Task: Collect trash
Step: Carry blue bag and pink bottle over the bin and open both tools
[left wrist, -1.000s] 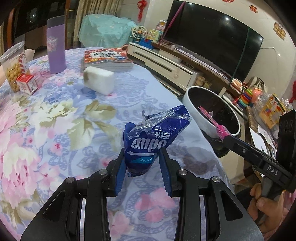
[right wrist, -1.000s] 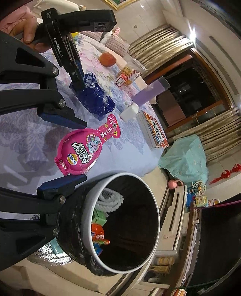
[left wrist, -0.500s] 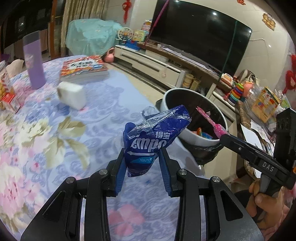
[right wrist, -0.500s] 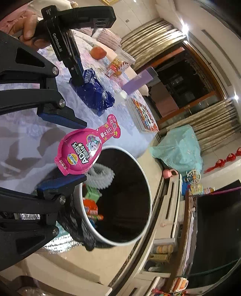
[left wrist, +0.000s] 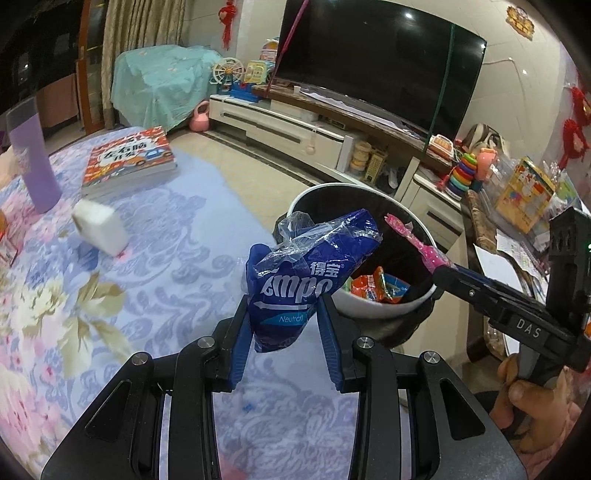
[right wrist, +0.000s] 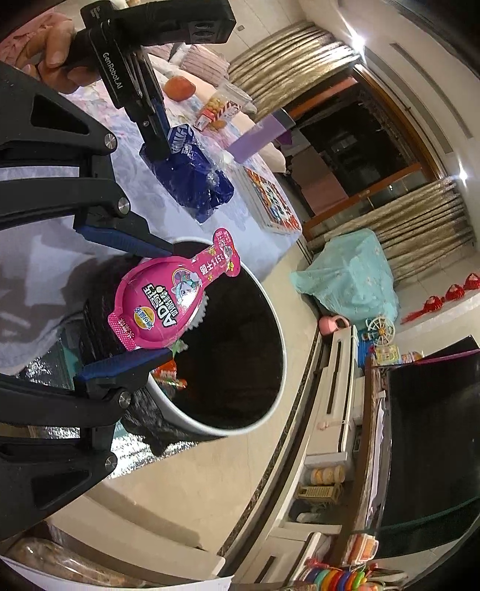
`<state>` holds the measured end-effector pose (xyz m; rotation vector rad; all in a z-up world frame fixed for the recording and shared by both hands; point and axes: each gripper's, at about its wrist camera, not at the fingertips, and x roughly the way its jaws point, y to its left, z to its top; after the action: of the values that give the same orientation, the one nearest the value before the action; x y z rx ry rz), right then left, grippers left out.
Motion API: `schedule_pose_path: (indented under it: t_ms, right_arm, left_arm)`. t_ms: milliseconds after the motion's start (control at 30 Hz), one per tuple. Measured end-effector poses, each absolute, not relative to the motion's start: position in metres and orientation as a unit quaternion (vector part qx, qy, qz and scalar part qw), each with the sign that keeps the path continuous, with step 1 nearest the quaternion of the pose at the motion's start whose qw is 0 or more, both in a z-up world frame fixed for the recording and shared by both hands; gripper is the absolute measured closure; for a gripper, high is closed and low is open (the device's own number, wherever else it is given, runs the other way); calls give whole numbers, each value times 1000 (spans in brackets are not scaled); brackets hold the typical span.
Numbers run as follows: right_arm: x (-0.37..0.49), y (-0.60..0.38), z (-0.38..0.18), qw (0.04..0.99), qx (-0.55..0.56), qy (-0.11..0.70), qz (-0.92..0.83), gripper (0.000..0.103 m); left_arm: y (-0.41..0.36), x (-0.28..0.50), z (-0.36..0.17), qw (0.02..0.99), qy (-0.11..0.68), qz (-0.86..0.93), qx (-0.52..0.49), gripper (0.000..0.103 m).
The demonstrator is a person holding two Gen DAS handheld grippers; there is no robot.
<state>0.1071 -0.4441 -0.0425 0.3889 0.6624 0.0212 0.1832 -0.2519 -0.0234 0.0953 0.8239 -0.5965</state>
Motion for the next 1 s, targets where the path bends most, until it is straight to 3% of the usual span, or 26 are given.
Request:
schedule_pose_path:
  t_ms: [1000]
  right_arm:
    - [150,-487,-44,923,177,342,-12,52]
  left_arm:
    - [-329,216,-28,861,405,-286,110,69]
